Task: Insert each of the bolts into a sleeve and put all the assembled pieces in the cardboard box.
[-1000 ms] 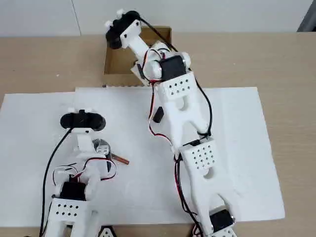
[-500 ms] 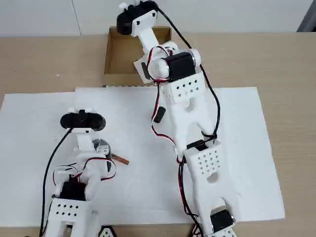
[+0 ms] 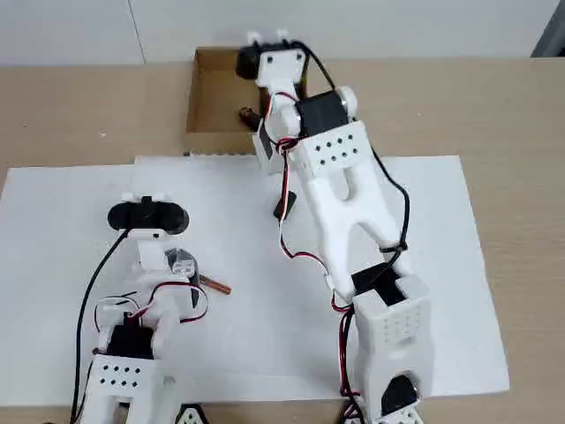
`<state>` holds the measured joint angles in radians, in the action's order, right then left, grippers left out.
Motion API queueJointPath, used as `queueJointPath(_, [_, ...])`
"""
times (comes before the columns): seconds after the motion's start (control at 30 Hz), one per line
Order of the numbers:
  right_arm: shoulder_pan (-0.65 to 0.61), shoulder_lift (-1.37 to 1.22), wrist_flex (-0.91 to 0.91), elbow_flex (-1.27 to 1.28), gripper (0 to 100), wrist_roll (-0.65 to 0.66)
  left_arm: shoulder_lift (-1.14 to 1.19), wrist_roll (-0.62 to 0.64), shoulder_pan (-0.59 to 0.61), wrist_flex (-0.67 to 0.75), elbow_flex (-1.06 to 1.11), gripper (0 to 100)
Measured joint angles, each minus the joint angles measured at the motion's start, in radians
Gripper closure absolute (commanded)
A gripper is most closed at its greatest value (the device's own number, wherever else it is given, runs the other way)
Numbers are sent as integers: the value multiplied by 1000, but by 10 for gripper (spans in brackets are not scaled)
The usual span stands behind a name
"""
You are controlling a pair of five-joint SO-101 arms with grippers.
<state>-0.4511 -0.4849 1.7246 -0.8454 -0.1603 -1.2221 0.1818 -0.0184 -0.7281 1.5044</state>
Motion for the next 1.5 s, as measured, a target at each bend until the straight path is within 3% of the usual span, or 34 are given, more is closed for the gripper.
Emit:
queueJointPath(0.23, [2, -40, 0, 68, 976, -127, 0, 0, 0, 0, 0, 995])
queueJointPath(0.43, [0, -155, 0, 68, 829, -190, 0, 0, 0, 0, 0, 995])
queueJointPath(1.5, [-17, -328, -130, 71, 857, -212, 0, 0, 0, 3, 0, 995])
